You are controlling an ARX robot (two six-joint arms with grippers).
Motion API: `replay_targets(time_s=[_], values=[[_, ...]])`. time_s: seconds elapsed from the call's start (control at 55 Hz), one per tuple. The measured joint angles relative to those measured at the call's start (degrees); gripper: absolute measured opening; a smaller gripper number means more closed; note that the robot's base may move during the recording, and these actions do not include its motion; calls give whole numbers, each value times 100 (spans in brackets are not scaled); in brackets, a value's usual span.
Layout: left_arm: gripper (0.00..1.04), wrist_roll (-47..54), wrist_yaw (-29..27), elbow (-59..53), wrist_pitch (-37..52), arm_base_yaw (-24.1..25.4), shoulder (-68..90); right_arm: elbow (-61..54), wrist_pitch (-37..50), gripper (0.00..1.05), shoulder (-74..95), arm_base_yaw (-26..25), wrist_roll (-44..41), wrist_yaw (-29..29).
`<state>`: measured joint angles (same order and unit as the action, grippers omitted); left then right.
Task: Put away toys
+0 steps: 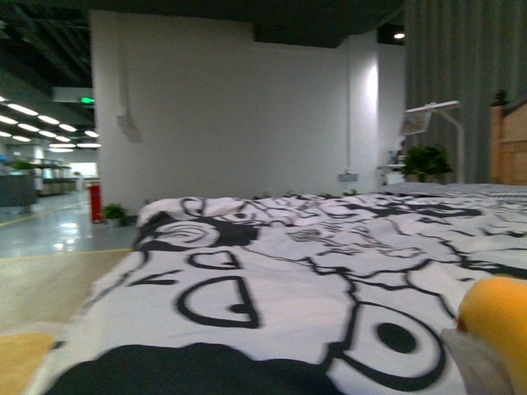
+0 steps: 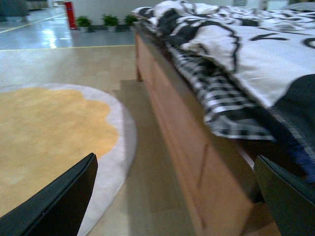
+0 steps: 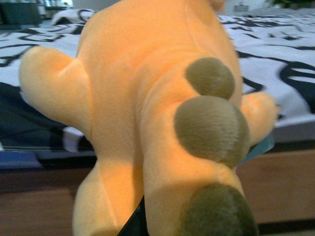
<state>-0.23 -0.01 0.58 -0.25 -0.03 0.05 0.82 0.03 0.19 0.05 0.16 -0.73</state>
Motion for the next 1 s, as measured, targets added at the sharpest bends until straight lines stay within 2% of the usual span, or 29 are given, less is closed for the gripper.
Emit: replay_targets(time_s=[0.891, 1.001], values=[[98, 4, -179, 0, 2, 15, -4, 0, -26, 7, 9, -2, 0, 76], [98, 2, -13, 0, 2, 11, -4, 0, -26, 7, 13, 0, 0, 74]])
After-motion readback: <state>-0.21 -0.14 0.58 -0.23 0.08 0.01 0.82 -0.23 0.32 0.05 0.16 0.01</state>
